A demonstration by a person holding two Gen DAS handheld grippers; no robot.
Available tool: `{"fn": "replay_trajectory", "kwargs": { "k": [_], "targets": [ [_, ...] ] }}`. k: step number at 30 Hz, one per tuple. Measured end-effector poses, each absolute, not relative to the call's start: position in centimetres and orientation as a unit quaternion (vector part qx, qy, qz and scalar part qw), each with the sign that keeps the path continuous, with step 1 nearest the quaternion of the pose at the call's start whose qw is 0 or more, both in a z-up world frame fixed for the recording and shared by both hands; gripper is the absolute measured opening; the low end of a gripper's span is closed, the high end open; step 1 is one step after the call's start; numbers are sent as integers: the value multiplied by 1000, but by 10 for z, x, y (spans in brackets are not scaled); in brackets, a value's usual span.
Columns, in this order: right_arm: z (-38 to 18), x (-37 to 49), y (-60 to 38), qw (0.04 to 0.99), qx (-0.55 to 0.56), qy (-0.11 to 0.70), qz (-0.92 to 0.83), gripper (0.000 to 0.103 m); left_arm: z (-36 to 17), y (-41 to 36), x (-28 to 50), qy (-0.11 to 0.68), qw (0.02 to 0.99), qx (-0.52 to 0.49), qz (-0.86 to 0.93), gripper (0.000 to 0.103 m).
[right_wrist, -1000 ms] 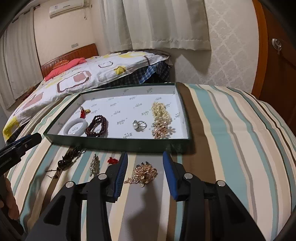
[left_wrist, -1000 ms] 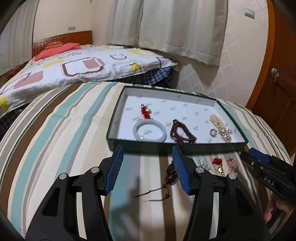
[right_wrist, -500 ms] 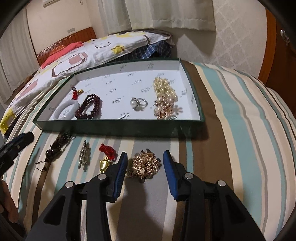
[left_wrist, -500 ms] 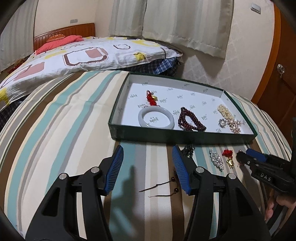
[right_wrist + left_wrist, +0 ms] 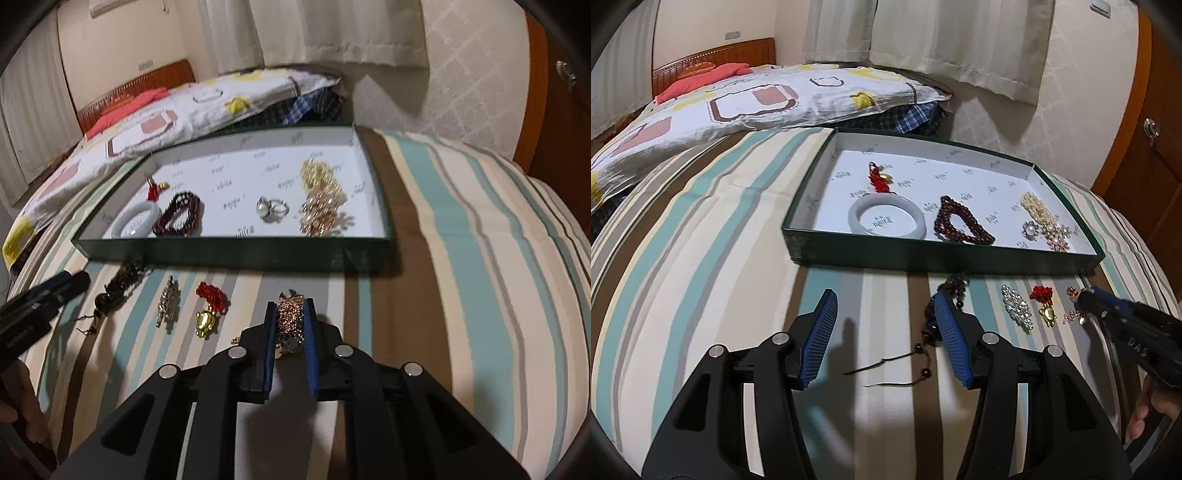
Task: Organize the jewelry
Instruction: 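Grasp the black bead pendant with the left tool while the right tool grasps the gold filigree brooch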
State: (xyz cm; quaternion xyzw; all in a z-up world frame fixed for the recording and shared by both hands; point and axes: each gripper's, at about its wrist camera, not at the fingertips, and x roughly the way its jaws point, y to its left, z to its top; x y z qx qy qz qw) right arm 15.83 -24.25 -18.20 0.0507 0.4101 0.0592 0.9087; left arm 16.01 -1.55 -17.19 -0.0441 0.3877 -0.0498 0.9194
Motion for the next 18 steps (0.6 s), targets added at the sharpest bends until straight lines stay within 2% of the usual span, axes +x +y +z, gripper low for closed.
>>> {"fn": "replay_trajectory", "kwargs": {
  "k": [10, 14, 18],
  "targets": [
    [-171, 150, -247, 925, 51, 374, 54, 15, -176, -35, 167, 399, 913, -39, -75, 53],
    [-170, 150, -247, 925, 54, 372, 55, 15, -180, -43, 172, 412, 907, -26, -81, 39],
    [-170, 149, -249, 925, 57, 372, 55, 15, -183, -44, 175, 423, 902, -23, -82, 36]
  ]
}}
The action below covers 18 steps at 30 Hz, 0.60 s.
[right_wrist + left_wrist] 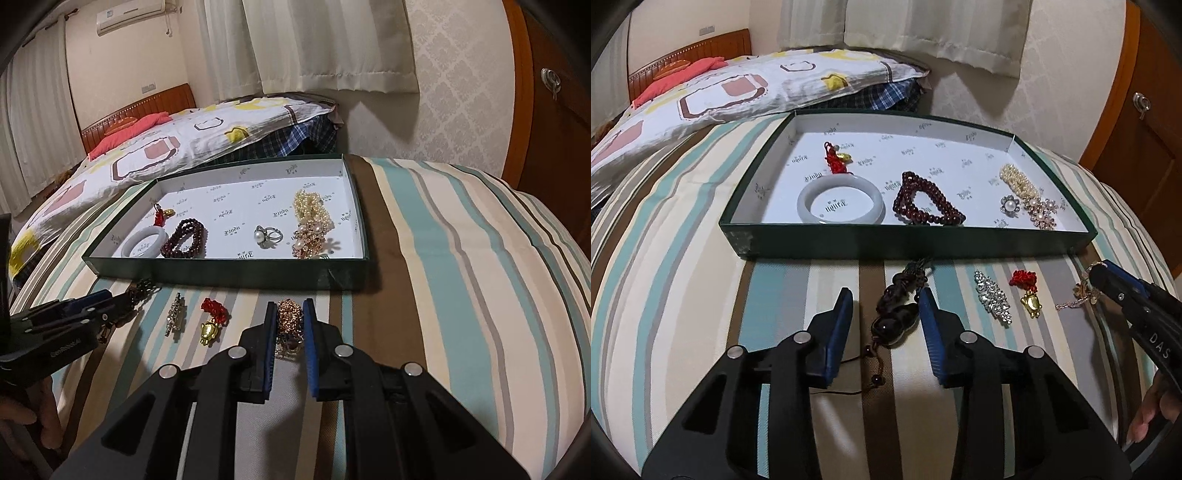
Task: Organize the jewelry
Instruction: 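Grasp the black bead pendant with the left tool while the right tool grasps the gold filigree brooch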
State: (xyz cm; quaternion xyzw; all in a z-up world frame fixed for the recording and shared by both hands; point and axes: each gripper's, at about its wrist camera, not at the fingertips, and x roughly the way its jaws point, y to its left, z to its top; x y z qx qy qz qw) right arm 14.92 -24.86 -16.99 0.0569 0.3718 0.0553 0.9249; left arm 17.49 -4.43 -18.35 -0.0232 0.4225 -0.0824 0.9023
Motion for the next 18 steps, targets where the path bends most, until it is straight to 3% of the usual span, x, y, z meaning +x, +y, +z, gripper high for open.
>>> {"fn": "replay_trajectory", "kwargs": {
  "k": [4, 18],
  "targets": [
    [-170, 149, -249, 924, 57, 373, 56, 15, -186, -45, 177, 430, 898, -22, -86, 28],
    [-171, 149, -247, 923, 58, 376, 59, 15, -186, -46, 176, 432, 897, -19, -88, 29]
  ]
}}
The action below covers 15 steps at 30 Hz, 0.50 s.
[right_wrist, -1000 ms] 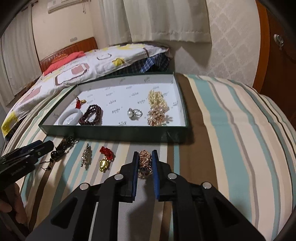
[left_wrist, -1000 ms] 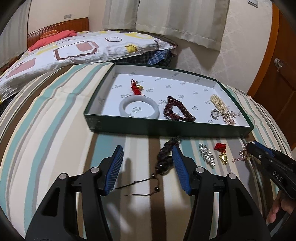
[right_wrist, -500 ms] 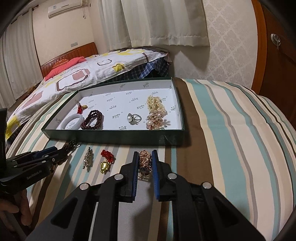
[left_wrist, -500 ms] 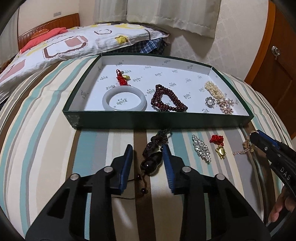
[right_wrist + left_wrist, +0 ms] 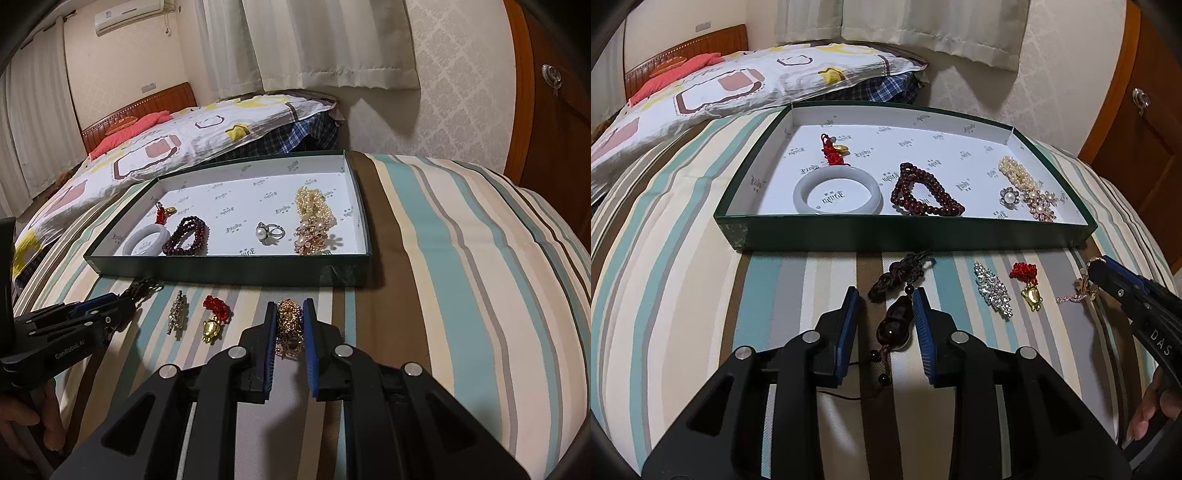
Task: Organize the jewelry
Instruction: 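Grasp the black bead pendant with the left tool while the right tool grasps the gold filigree brooch, then lower the black pendant and gold brooch into the box, opening both tools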
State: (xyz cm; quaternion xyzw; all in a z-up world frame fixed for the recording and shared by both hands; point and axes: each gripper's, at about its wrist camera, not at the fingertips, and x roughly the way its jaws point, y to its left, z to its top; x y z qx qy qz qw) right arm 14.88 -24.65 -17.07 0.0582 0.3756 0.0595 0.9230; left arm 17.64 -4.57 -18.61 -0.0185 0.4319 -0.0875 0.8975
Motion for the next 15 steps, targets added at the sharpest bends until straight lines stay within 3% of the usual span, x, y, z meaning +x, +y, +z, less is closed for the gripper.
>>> {"fn": "replay_trajectory", "kwargs": {
  "k": [2, 15],
  "targets": [
    [-171, 148, -245, 923, 59, 375, 60, 15, -186, -46, 177, 432, 897, -20, -93, 17],
    [-164, 146, -241, 928, 58, 362, 67, 15, -174, -39, 168, 397, 914, -29, -80, 16]
  ]
}}
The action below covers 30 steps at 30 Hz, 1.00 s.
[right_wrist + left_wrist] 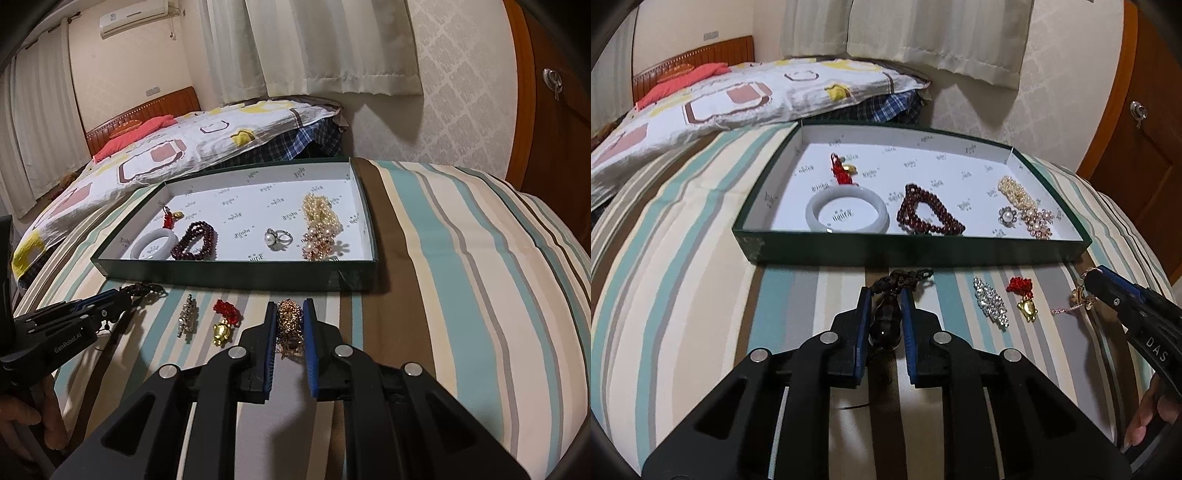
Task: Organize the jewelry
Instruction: 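Lower the black pendant and gold brooch into the box, opening both tools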
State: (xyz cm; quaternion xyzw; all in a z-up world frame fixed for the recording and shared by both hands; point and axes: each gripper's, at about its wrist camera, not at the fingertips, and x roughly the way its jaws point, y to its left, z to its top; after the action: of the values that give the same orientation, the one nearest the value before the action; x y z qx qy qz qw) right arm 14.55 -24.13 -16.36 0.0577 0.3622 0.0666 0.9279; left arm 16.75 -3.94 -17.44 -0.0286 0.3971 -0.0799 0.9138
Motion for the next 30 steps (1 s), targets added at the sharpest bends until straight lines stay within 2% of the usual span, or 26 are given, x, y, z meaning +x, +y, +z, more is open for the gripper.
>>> {"fn": "replay_trajectory", "kwargs": {
  "k": [11, 22, 30],
  "targets": [
    [-134, 159, -234, 941, 48, 325, 77, 15, -131, -32, 173, 341, 936, -43, -75, 16],
    [-98, 197, -221, 958, 32, 270, 94, 15, -87, -46, 212, 279, 956, -34, -85, 16],
    [-104, 241, -214, 959, 28, 266, 98, 15, -94, -56, 255, 279, 957, -25, -77, 16]
  ]
}}
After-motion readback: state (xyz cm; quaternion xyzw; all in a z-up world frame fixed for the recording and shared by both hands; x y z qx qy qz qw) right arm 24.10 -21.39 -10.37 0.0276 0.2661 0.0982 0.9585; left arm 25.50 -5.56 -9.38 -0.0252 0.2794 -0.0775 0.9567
